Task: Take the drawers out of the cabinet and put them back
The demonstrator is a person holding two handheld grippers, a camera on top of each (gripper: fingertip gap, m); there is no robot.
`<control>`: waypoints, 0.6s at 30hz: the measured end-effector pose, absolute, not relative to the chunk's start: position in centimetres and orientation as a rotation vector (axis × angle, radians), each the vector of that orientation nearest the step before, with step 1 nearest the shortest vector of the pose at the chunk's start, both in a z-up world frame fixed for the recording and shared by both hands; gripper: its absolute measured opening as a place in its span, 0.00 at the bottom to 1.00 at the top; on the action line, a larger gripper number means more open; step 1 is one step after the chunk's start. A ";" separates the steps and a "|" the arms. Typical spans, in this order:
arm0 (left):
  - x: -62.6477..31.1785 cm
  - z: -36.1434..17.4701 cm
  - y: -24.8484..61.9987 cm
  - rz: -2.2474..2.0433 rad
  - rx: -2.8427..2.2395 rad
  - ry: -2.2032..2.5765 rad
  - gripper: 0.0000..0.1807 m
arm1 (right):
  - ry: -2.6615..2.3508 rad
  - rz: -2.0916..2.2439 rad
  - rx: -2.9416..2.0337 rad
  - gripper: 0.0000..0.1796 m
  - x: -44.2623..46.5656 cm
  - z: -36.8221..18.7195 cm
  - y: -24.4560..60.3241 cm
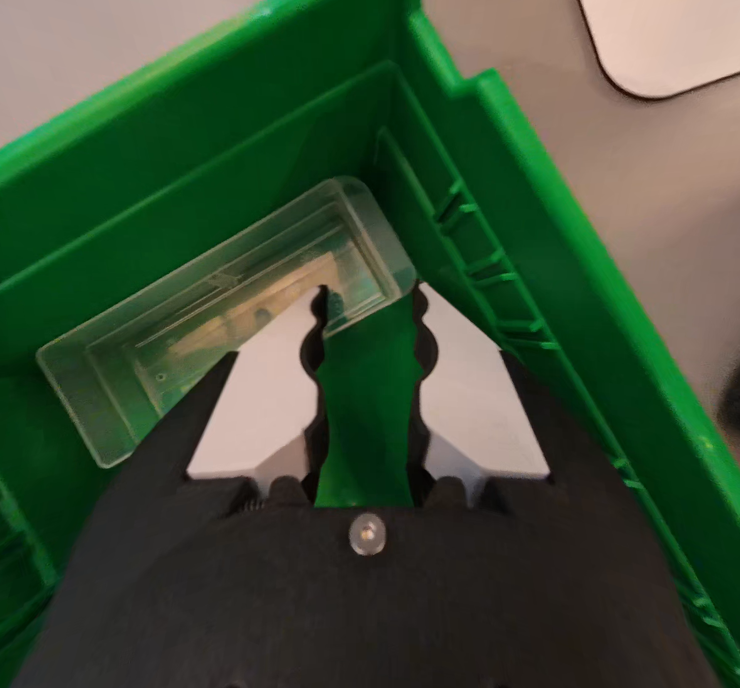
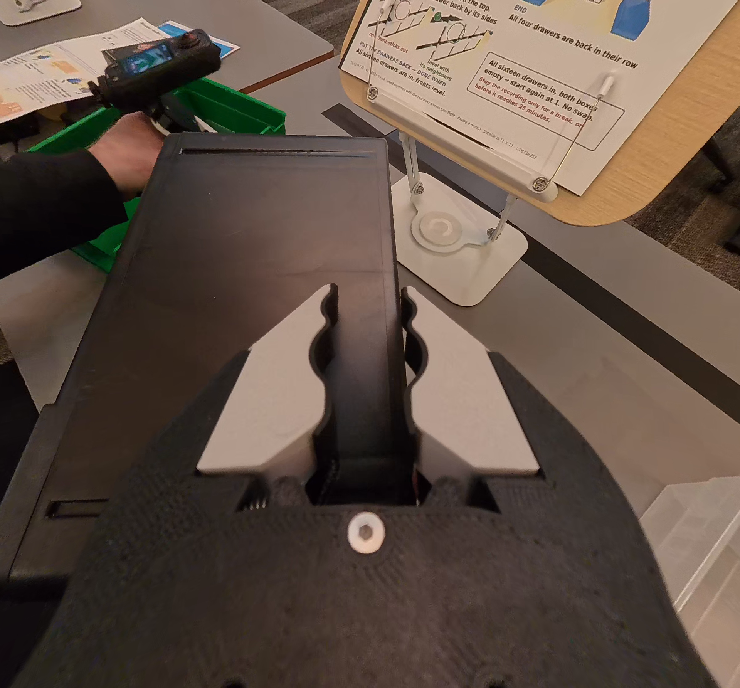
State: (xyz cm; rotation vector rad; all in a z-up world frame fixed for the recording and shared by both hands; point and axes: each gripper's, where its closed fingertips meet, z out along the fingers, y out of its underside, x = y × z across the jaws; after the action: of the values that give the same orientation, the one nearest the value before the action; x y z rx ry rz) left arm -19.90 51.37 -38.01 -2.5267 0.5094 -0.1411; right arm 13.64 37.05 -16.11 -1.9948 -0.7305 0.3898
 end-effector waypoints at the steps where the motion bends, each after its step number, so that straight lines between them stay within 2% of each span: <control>1: -19.8 -38.1 51.4 -0.127 -2.532 0.528 0.20 | -0.731 0.390 -1.995 0.17 13.6 -16.1 37.0; 4: -19.5 -38.5 50.9 -0.070 -2.554 0.649 0.07 | -0.731 0.391 -1.994 0.16 13.6 -16.1 37.0; 18: -19.4 -38.1 41.8 -0.251 -2.669 1.055 0.06 | -0.733 0.394 -1.992 0.16 13.6 -16.1 37.0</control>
State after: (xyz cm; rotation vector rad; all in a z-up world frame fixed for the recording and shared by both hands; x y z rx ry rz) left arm -19.38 41.83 -38.10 -2.6688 1.0554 -0.2508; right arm 13.64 37.03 -16.11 -1.9921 -0.7328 0.3936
